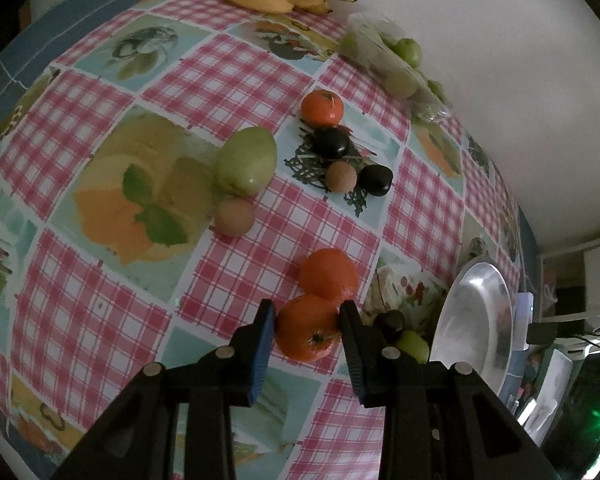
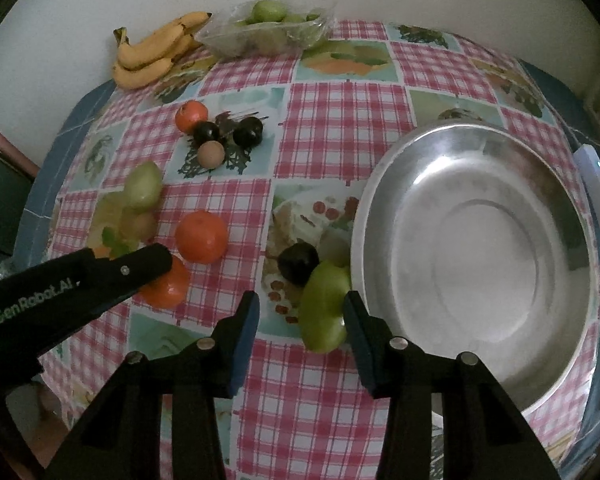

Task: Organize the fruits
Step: 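Close the left tool on the orange while the right tool grasps the green mango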

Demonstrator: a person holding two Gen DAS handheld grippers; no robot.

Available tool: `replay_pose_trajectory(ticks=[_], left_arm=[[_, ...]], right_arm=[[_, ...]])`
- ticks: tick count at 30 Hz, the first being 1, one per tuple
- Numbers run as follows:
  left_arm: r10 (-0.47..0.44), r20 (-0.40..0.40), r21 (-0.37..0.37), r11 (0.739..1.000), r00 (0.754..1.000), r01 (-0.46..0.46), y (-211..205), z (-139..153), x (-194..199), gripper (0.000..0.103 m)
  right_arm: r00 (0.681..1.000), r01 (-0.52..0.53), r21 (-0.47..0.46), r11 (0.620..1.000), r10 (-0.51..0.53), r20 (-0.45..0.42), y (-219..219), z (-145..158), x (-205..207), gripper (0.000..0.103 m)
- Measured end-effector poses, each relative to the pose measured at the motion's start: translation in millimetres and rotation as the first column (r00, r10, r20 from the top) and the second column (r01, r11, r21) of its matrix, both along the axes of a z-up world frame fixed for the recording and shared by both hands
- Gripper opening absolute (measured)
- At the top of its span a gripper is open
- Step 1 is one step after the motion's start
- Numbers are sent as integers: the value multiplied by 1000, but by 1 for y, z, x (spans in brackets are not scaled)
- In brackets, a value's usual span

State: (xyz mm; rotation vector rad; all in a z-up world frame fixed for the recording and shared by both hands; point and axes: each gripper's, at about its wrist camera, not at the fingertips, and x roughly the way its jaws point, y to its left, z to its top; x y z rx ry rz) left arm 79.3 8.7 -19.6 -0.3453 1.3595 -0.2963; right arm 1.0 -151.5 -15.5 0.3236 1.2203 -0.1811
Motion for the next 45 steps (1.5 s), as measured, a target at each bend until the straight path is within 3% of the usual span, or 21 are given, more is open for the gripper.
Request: replay_pose_trajectory(ticks=[5,14,17,20,21,24,33,40,45], left_arm=[[13,3,3,1000,1000,-13,4,1,1,35],[71,-1,3,997,997,-71,17,2,4,35],[81,1,2,997,997,-81,19,2,4,35],[80,5,-1,997,997,-80,19,3,4,35],[79,5,-1,997,997,-79,18,3,3,35],[79,6,-1,997,997,-79,18,3,4,35],[75,10,4,997,997,-75,17,3,3,35],[68,15,7,998,998,-68,16,4,3,35],[70,16,4,998,997,-70,17,5,3,35]], right_arm=[[1000,-17,6,1000,17,-3,5,1,0,45],[996,-90,186,978,89,12,21,0,1,45],[995,-86,144,986,80,52,20,11,0,45],[994,-70,44,997,66,83,13,20,2,45],[994,-69,-15,998,70,80,11,20,4,45],[994,-85,-68,994,89,59,6,14,8,45],[978,-198,-153,968,206,39,18,1,30,45],[980,-198,-143,970,197,-25,15,-15,34,45],[985,-174,-114,978,172,-22,12,-12,27,46]])
